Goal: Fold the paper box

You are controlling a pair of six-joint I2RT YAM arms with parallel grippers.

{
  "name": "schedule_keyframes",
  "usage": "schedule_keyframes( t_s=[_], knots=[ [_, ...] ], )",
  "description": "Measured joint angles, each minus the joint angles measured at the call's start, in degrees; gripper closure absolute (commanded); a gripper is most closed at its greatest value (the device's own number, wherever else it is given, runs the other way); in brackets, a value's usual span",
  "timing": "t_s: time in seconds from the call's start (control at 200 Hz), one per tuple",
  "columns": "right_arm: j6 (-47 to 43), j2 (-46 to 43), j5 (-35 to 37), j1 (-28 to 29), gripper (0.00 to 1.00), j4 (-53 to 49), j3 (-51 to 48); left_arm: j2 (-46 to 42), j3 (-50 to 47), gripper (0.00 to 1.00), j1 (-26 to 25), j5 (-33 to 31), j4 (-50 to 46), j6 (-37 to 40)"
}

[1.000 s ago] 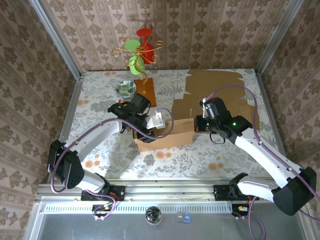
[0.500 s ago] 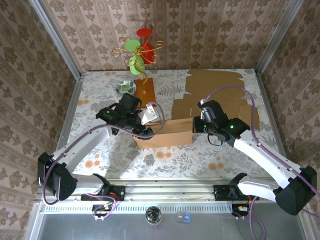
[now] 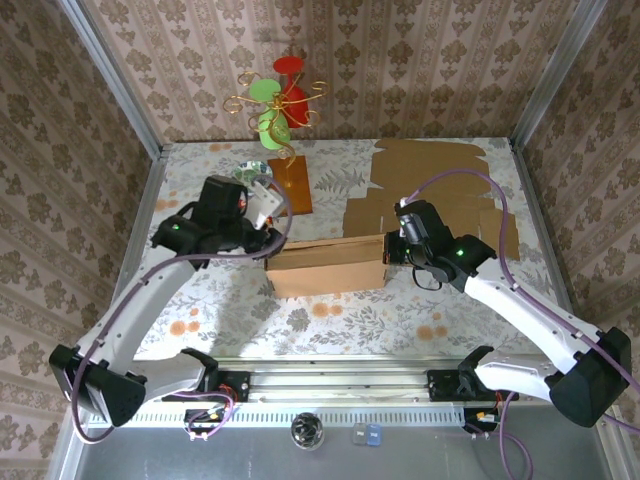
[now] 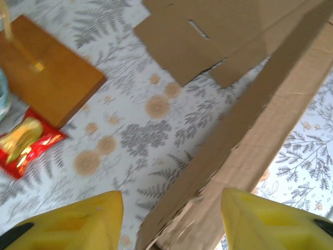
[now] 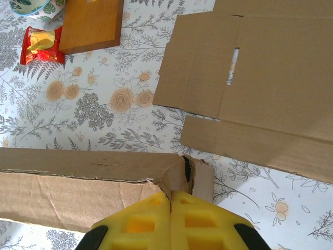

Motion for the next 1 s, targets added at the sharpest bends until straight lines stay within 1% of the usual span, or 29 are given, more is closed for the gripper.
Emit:
schedule_keyframes(
  t_s=[0.12,0.215,0.42,0.575,0.725,0.78,0.94,1.005],
  knots=[
    [0.2,0.6,0.2,0.1,1.00,-0.1,0.5,0.2,2.7,0.53,5.4,0.5,-6.2,-3.3],
    [0.3,1.0,0.2,0.1,1.00,-0.1,0.8,1.0,4.3,0.52,7.6,1.6,-10.5,-4.3],
    [0.6,1.3,0.2,0.1,1.00,-0.1,1.0,3.0,4.7,0.52,8.0,3.6,-15.0,-4.5],
    [0.6,1.4,0.2,0.1,1.00,-0.1,1.1,5.5,4.7,0.52,8.1,3.7,-15.3,-4.4],
    [0.6,1.4,0.2,0.1,1.00,-0.1,1.1,6.2,4.6,0.53,8.3,3.2,-15.2,-3.7],
    [0.8,1.4,0.2,0.1,1.00,-0.1,1.1,6.2,4.4,0.55,8.3,3.2,-15.0,-3.4],
    [0.8,1.4,0.2,0.1,1.00,-0.1,1.1,6.8,3.1,0.68,8.3,4.0,-14.8,-2.8],
    [0.8,1.4,0.2,0.1,1.00,-0.1,1.1,7.3,2.9,0.70,8.3,4.4,-14.6,-2.8]
  ],
)
